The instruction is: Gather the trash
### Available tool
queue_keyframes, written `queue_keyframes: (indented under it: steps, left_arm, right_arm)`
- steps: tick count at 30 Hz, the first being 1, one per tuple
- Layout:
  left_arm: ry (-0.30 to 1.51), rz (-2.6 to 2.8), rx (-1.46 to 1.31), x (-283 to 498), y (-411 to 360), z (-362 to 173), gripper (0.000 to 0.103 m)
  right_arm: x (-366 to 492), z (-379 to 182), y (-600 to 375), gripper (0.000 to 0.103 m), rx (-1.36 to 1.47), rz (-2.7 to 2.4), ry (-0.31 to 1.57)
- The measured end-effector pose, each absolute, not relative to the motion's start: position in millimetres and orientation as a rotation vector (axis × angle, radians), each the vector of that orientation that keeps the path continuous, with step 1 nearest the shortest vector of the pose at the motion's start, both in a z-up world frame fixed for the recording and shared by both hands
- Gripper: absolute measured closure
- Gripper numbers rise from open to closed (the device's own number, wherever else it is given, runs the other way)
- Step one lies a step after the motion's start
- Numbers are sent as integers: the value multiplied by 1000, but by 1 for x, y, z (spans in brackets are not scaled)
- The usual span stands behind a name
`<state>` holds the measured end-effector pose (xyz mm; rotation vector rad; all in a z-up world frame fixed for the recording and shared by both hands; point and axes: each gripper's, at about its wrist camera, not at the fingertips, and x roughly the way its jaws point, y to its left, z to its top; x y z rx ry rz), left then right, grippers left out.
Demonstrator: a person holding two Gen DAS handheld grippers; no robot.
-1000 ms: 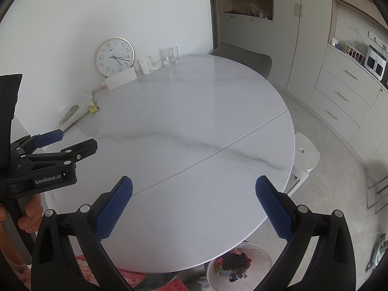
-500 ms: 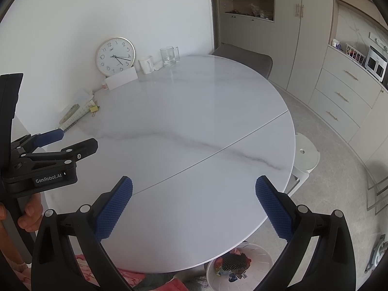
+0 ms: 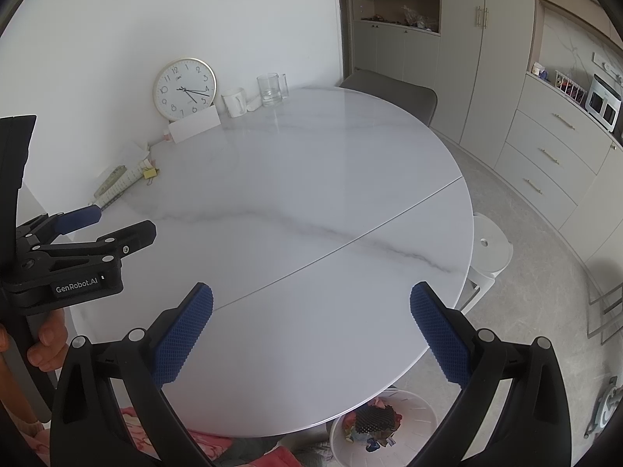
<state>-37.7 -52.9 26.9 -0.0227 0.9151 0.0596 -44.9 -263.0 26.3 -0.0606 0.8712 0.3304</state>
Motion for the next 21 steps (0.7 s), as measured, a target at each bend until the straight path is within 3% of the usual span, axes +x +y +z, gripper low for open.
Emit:
queue_keyframes:
  steps: [21]
  left_arm:
    - [918,50,-20,-36,-53,26,8]
  right_arm:
    - [-46,25,-266,2,-64,331,873]
